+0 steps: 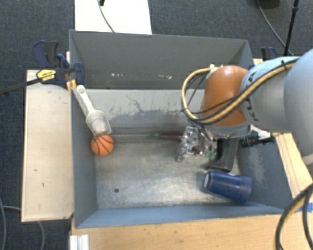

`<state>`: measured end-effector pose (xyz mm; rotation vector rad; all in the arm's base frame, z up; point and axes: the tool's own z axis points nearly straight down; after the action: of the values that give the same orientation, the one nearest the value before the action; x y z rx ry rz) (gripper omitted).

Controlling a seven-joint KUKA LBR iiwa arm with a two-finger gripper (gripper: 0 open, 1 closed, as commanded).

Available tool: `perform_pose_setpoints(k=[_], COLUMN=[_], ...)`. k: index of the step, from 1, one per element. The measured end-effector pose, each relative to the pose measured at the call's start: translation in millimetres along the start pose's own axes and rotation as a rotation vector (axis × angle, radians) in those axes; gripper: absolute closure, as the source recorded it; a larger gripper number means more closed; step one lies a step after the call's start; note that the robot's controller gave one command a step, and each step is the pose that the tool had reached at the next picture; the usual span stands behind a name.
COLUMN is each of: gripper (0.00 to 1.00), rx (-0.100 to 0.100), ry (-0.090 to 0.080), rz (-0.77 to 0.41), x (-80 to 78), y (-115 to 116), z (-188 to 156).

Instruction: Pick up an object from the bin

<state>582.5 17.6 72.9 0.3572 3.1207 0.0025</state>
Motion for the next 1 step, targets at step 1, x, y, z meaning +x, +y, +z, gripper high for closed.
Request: perform_pose_setpoints(k=[1], gripper=[1.0], rx=[0.002], ry=[0.005], rz=[0.052], x=[3.2], y=[-2.7], z=[-44.8])
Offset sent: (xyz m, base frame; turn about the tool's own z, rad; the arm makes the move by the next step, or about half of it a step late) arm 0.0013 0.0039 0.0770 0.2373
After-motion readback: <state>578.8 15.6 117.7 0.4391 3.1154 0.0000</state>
